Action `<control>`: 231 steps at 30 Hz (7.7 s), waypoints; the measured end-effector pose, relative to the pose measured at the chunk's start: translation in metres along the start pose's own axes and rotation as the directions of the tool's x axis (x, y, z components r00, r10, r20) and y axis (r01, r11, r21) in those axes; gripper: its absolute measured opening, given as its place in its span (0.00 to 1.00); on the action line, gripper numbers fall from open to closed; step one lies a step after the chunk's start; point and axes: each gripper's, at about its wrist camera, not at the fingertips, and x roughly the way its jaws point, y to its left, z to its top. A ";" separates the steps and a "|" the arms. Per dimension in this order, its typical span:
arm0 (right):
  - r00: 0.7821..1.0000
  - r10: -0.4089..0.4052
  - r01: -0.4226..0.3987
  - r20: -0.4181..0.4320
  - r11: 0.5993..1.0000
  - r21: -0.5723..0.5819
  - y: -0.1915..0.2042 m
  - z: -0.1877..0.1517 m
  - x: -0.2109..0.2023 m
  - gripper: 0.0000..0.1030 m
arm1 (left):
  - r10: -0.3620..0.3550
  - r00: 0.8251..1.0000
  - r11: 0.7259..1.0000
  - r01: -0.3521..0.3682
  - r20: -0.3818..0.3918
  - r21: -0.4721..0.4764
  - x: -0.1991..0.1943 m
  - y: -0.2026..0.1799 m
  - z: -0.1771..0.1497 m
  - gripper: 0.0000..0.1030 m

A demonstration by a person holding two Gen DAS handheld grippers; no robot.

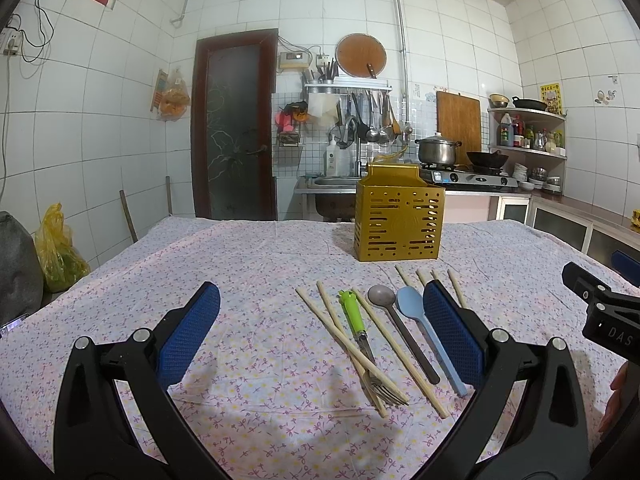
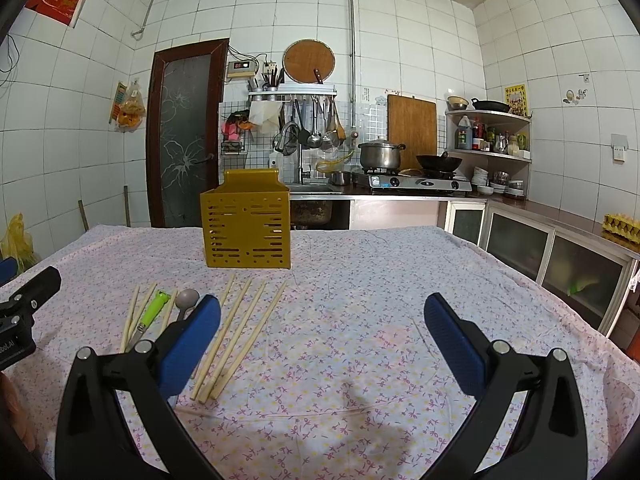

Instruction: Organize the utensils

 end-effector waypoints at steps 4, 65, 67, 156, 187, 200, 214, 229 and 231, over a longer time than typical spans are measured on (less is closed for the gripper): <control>1.000 0.001 -0.001 -0.001 1.000 0.002 0.000 0.000 0.000 0.96 | -0.005 1.000 1.000 0.005 -0.002 -0.001 0.002 -0.004 -0.009 0.95; 0.882 0.021 0.003 -0.471 0.999 0.051 0.006 0.015 0.162 0.96 | 0.050 0.891 0.994 -0.086 -0.450 -0.060 0.161 0.030 0.019 0.95; 0.858 0.033 0.006 -0.512 0.997 0.073 0.006 0.012 0.180 0.96 | 0.030 0.863 0.993 -0.083 -0.504 -0.084 0.181 0.035 0.016 0.95; 0.981 0.172 -0.183 0.089 0.974 0.134 -0.011 0.132 0.092 0.06 | -0.174 0.973 0.982 0.159 -0.149 -0.105 0.123 -0.021 0.145 0.04; 0.983 0.178 -0.182 0.045 0.979 0.088 0.042 0.181 0.310 0.06 | -0.159 0.985 0.987 0.156 -0.073 -0.046 0.345 -0.061 0.184 0.05; 0.990 0.095 -0.083 -0.101 0.989 0.119 0.004 0.187 0.233 0.61 | -0.053 0.992 0.998 0.048 -0.117 -0.048 0.254 0.000 0.203 0.89; 0.908 0.097 -0.080 -0.408 0.995 0.058 0.042 0.049 0.203 0.61 | 0.079 0.921 0.994 -0.103 -0.381 -0.044 0.207 0.052 0.078 0.95; 0.833 0.077 -0.054 -0.548 0.997 0.058 0.063 0.001 0.231 0.59 | 0.068 0.818 0.994 -0.105 -0.572 -0.032 0.244 0.031 0.007 0.95; 0.820 0.081 -0.055 -0.567 0.997 0.062 0.064 -0.003 0.234 0.51 | 0.077 0.810 0.994 -0.109 -0.582 -0.021 0.247 0.029 0.002 0.92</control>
